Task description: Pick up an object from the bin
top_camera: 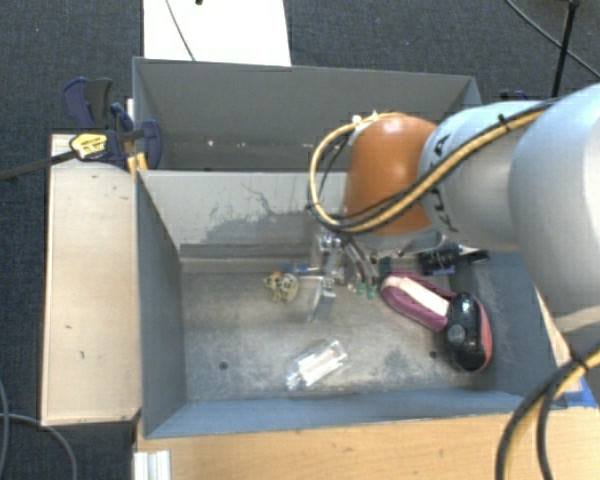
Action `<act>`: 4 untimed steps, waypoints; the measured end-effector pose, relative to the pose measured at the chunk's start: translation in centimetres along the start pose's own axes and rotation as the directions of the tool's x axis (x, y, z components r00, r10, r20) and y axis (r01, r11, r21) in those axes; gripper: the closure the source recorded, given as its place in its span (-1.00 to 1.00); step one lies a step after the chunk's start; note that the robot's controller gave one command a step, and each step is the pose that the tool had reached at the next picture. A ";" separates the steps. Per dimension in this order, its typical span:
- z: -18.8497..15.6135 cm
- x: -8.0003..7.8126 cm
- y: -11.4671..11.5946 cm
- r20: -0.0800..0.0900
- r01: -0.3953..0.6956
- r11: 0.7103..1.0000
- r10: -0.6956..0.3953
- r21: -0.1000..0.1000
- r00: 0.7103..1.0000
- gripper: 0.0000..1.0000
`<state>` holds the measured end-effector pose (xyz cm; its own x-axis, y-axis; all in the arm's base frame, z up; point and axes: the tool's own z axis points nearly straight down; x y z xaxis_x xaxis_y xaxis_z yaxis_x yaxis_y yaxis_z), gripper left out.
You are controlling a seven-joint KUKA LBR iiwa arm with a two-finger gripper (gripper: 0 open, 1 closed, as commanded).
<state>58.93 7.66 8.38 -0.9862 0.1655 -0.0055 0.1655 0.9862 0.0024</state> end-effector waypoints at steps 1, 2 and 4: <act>0.0 0.0 0.0 0.000 -0.002 1.000 0.002 0.000 1.000 1.00; 0.0 0.0 0.0 0.000 -0.003 1.000 0.003 0.000 1.000 -1.00; 1.3 0.0 2.5 0.003 0.042 0.999 -0.042 -0.001 0.999 1.00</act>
Offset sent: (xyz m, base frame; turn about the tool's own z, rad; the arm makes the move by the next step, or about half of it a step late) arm 0.0000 0.0000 0.0000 0.0000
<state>59.31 10.11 7.09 -0.9923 0.1239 -0.0083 0.1239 0.9923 0.0027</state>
